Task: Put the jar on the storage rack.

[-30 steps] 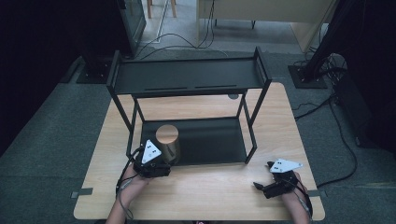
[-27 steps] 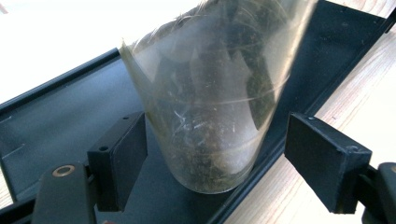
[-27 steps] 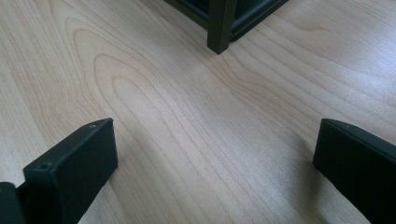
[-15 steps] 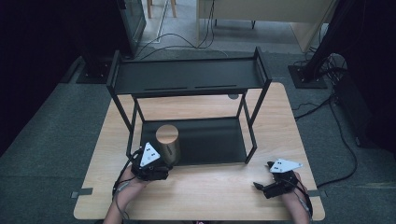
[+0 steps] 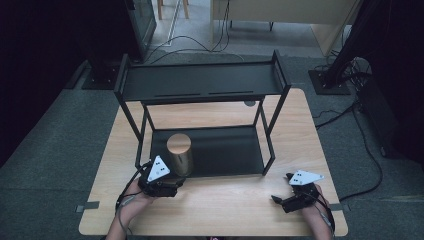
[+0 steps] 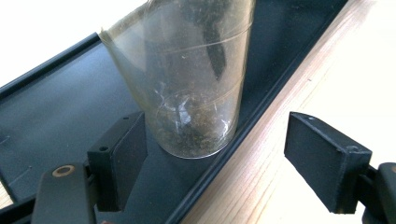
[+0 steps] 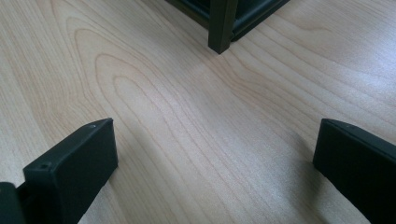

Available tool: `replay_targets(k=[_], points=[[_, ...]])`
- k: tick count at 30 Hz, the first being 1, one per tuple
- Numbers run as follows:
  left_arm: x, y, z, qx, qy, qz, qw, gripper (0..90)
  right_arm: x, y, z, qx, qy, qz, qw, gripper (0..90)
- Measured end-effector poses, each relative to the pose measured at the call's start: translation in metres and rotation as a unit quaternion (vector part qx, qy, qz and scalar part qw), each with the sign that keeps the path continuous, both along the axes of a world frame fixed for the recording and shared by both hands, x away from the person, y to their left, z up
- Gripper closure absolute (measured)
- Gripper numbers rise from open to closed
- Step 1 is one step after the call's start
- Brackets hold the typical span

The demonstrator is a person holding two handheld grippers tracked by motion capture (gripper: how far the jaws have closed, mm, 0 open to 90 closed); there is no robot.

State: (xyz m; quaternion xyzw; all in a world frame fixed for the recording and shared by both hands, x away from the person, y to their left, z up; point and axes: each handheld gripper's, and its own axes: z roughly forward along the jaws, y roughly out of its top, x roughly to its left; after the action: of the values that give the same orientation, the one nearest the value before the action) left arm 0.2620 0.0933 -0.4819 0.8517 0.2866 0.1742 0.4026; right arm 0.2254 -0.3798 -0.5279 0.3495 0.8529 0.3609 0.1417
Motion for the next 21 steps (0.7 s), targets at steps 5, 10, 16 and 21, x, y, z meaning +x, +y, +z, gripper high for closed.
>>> replay_targets(k=[5, 10, 16, 21], points=[[-0.0022, 0.0043, -0.0003, -0.002, 0.0, -0.014, 0.9999, 21.8, 0.0, 0.0, 0.0, 0.0, 0.0, 0.0, 1.0, 0.0], [-0.0028, 0.0076, -0.0003, -0.005, 0.004, -0.02, 0.9998, 20.5, 0.0, 0.0, 0.0, 0.0, 0.0, 0.0, 1.0, 0.0], [-0.005, 0.0091, -0.0009, -0.008, 0.008, -0.035, 0.9993, 20.0, 0.0, 0.0, 0.0, 0.0, 0.0, 0.0, 1.0, 0.0], [-0.0079, 0.0096, -0.004, 0.0, 0.015, -0.064, 0.9978, 20.0, 0.0, 0.0, 0.0, 0.0, 0.0, 0.0, 1.0, 0.0]])
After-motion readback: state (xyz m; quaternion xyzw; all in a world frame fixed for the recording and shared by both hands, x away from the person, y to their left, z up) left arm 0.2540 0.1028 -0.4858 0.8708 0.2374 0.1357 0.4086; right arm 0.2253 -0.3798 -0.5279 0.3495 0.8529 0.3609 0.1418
